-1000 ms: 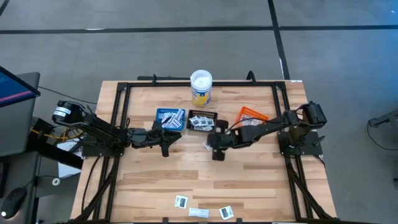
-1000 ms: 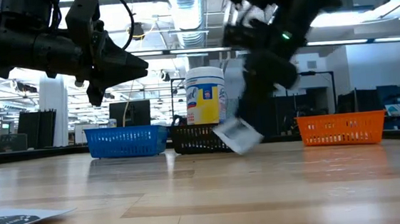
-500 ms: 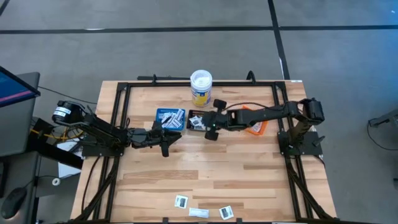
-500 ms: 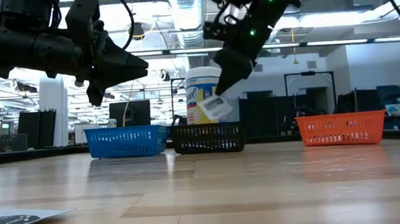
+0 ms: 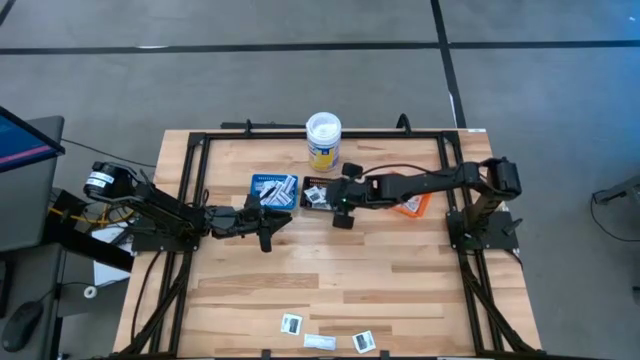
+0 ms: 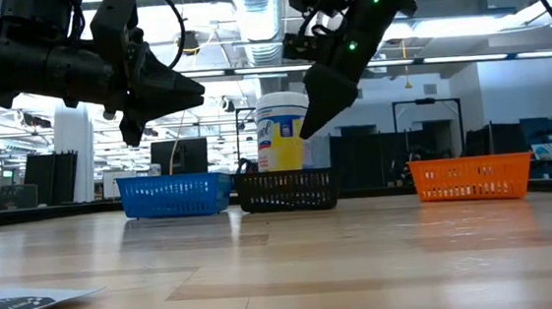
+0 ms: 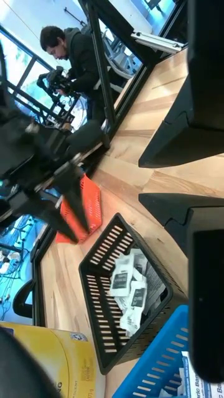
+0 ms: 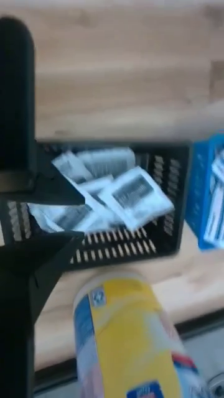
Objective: Pick & Place First Aid Supplies
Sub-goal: Put the black towelette pack into the black bin
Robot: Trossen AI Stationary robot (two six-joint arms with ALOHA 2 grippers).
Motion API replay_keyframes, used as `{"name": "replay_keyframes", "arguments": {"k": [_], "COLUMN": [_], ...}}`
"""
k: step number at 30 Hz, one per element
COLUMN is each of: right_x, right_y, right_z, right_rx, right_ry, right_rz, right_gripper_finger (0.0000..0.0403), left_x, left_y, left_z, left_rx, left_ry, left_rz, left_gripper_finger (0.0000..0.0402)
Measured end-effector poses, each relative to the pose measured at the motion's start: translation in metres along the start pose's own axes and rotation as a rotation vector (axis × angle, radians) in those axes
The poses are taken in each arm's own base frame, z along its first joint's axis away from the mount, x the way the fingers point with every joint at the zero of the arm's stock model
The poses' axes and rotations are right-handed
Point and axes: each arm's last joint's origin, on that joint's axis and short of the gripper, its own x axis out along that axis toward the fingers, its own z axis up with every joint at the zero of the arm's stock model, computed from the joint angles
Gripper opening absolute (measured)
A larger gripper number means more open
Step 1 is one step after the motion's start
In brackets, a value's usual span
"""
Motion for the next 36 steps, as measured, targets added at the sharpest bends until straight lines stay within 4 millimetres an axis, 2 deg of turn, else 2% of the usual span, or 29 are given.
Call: {"name": "replay_keyframes", "arguments": {"k": [4, 6, 9, 12, 17, 22, 26, 31, 36], "right_x": [-0.008, -0.020, -0.047, -0.080, -0.135, -0.167, -0.168, -0.151, -0.137], "right_y": [0.011, 0.014, 0.020, 0.032, 0.052, 0.074, 0.094, 0.127, 0.159], "right_z": [0.000, 0.002, 0.005, 0.000, -0.018, -0.054, -0.087, -0.122, -0.134], "right_rx": [-0.001, 0.007, -0.039, -0.101, -0.105, -0.151, -0.145, -0.156, -0.250], "right_ry": [0.055, 0.083, 0.111, 0.120, 0.070, -0.009, -0.131, -0.300, -0.360], "right_rz": [0.024, 0.035, 0.096, 0.251, 0.436, 0.535, 0.631, 0.772, 0.893], "right_gripper_finger": [0.0097, 0.0105, 0.0110, 0.0110, 0.0110, 0.0111, 0.0111, 0.0111, 0.0111], "left_x": [0.000, 0.000, 0.000, 0.000, 0.000, 0.000, 0.000, 0.000, 0.000], "left_y": [0.000, 0.000, 0.000, 0.000, 0.000, 0.000, 0.000, 0.000, 0.000], "left_z": [0.000, 0.000, 0.000, 0.000, 0.000, 0.000, 0.000, 0.000, 0.000], "left_rx": [0.000, 0.000, 0.001, 0.001, 0.001, 0.000, 0.000, 0.001, 0.001], "left_ry": [0.000, 0.000, 0.000, 0.000, -0.001, -0.001, 0.000, 0.000, 0.001], "left_rz": [0.000, 0.000, 0.000, 0.000, 0.000, 0.000, 0.000, 0.000, 0.000], "left_gripper_finger": [0.0076, 0.0076, 0.0076, 0.0076, 0.0076, 0.0076, 0.0076, 0.0076, 0.0076]}}
